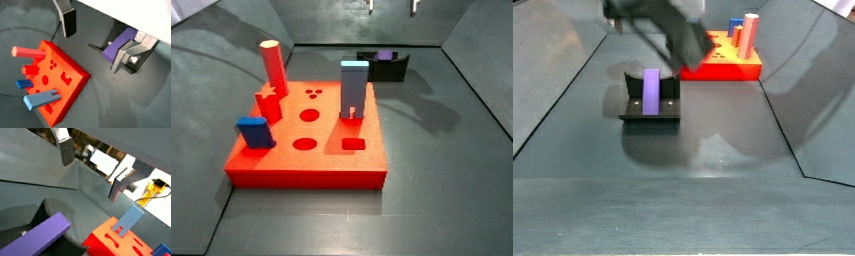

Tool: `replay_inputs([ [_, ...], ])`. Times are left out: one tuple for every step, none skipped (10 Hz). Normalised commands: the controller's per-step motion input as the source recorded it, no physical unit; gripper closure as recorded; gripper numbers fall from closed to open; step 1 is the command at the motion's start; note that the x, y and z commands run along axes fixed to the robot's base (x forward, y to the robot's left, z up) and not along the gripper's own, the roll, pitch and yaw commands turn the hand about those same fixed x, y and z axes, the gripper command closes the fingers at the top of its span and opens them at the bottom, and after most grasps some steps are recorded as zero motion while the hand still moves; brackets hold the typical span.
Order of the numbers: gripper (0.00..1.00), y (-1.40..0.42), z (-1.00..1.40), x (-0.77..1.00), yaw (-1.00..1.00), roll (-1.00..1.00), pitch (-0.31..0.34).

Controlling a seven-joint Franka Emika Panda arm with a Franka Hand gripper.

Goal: Pick up the rectangle object. Move up. Place the rectangle object on the fixture. Regrasp the rectangle object. Move to above the board. Insert the rectangle object.
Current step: Regrasp the rectangle object.

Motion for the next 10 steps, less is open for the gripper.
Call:
replay_inputs([
  [0.0, -0.66, 0.6, -0.12, 0.03, 1.0, 0.044],
  [0.0, -0.47, 0.35, -0.13, 0.02, 1.0, 0.032],
  [0.0, -0.25, 0.1, -0.09, 0.02, 1.0, 0.028],
  [0.0, -0.1, 0.05, -0.05, 0.02, 1.0, 0.028],
  [0.0, -0.04, 0.05, -0.03, 0.02, 1.0, 0.03],
  [0.0, -0.04, 0.03, -0.02, 0.02, 1.0, 0.028],
  [0.0, -0.04, 0.01, -0.03, 0.02, 1.0, 0.025],
  [0.0, -0.03, 0.02, -0.04, 0.02, 1.0, 0.018],
  [0.0, -0.03, 0.02, -0.05, 0.02, 1.0, 0.01],
  [0.0, -0.02, 0.01, -0.05, 0.03, 1.0, 0.004],
])
